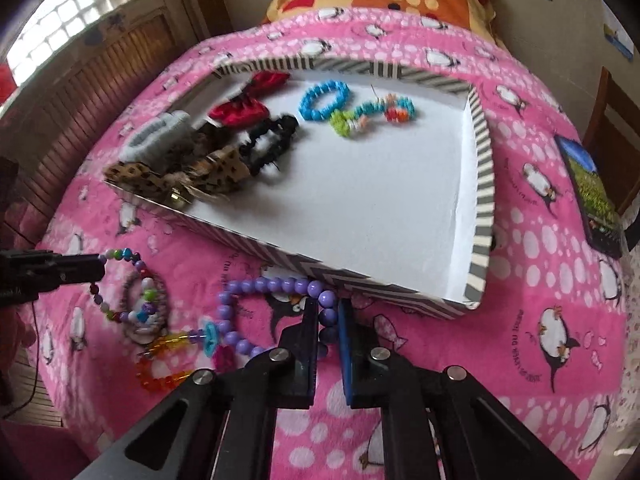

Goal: Organize jewelry
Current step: 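Grasp multicolour bead bracelet with left tool while right tool grasps purple bead bracelet, then carry both bracelets into the tray and open both tools to release them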

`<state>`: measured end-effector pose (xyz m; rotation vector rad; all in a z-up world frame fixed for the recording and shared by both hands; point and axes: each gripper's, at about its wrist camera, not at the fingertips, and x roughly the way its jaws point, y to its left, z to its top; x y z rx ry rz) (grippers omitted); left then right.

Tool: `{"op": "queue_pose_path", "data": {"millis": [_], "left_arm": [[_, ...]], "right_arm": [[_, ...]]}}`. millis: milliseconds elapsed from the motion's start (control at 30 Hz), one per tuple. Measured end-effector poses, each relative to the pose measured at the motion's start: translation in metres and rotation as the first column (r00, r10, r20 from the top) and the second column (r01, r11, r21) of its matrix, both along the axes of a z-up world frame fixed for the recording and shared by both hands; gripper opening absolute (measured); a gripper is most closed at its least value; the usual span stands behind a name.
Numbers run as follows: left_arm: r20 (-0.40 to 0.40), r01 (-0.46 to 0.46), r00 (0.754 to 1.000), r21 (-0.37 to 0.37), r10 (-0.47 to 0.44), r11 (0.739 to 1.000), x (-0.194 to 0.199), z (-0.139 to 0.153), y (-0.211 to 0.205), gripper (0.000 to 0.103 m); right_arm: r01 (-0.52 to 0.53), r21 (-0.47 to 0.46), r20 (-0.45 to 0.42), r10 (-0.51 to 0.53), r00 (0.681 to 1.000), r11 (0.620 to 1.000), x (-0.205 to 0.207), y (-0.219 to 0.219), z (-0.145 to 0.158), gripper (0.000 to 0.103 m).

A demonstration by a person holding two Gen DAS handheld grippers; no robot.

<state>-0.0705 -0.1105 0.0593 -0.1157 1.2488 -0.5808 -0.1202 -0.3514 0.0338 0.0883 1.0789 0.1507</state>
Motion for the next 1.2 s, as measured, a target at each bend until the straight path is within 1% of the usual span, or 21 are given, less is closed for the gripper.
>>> {"op": "queue_pose_path", "data": {"millis": [200, 300, 400, 500, 567, 633, 733, 800, 833, 900, 967, 1000, 1067, 1133, 1200], "left_arm": [[0.102, 0.019, 0.995, -0.03, -0.016, 0.999, 0.001, 0.049, 0.001, 0.008], [0.151, 0.045, 0.988, -0.045, -0.037, 0.998, 0.008, 0.072, -0.006, 0.008], [0.19, 0.083, 0.98, -0.076, -0.067, 0.994, 0.019, 0.086, -0.028, 0.008], [0.216, 0.129, 0.971, -0.106, -0.104, 0.986, 0.026, 0.095, -0.052, 0.008], [0.217, 0.163, 0.967, -0.134, -0.131, 0.977, 0.033, 0.096, -0.077, 0.008], [0.189, 0.195, 0.969, -0.178, -0.161, 0.965, 0.039, 0.092, -0.095, 0.008], [0.149, 0.199, 0.974, -0.198, -0.171, 0.96, 0.051, 0.071, -0.125, 0.008], [0.069, 0.186, 0.982, -0.202, -0.175, 0.962, 0.063, 0.044, -0.142, 0.008], [0.045, 0.176, 0.984, -0.183, -0.171, 0.967, 0.067, 0.032, -0.148, 0.008], [0.016, 0.146, 0.989, -0.096, -0.145, 0.985, 0.075, 0.006, -0.154, 0.008], [-0.006, 0.114, 0.993, -0.035, -0.115, 0.993, 0.077, -0.01, -0.151, 0.008], [-0.015, 0.095, 0.995, -0.004, -0.095, 0.995, 0.079, -0.017, -0.147, 0.008], [-0.007, 0.081, 0.997, 0.039, -0.08, 0.996, 0.079, -0.023, -0.143, 0.008], [0.019, 0.082, 0.996, 0.082, -0.084, 0.993, 0.075, -0.023, -0.143, 0.008], [0.058, 0.087, 0.994, 0.119, -0.095, 0.989, 0.07, -0.019, -0.146, 0.008]], "right_arm": [[-0.032, 0.035, 0.07, 0.029, 0.997, 0.999, -0.011, -0.002, 0.043, 0.008], [-0.036, 0.026, 0.124, 0.033, 0.992, 0.999, -0.013, -0.005, 0.069, 0.008], [-0.018, 0.013, 0.17, 0.015, 0.985, 1.0, -0.006, -0.013, 0.088, 0.008], [0.011, -0.002, 0.195, -0.01, 0.981, 1.0, 0.011, -0.024, 0.095, 0.008], [0.022, 0.004, 0.198, -0.022, 0.98, 1.0, 0.023, -0.03, 0.096, 0.008], [0.03, 0.011, 0.192, -0.032, 0.981, 0.999, 0.037, -0.037, 0.092, 0.008], [0.031, 0.038, 0.167, -0.037, 0.985, 0.999, 0.055, -0.042, 0.083, 0.008], [0.026, 0.07, 0.139, -0.036, 0.99, 0.997, 0.066, -0.045, 0.073, 0.008], [0.021, 0.084, 0.125, -0.031, 0.992, 0.996, 0.071, -0.046, 0.067, 0.008], [0.017, 0.092, 0.098, -0.026, 0.995, 0.996, 0.082, -0.049, 0.055, 0.008], [0.03, 0.064, 0.07, -0.034, 0.997, 0.997, 0.095, -0.054, 0.04, 0.008], [0.04, 0.035, 0.059, -0.042, 0.997, 0.999, 0.102, -0.057, 0.033, 0.008], [0.055, -0.008, 0.037, -0.055, 0.998, 0.998, 0.115, -0.065, 0.02, 0.008], [0.063, -0.007, 0.021, -0.062, 0.998, 0.998, 0.124, -0.071, 0.01, 0.008], [0.061, -0.035, 0.017, -0.06, 0.998, 0.998, 0.133, -0.071, 0.003, 0.008]]}}
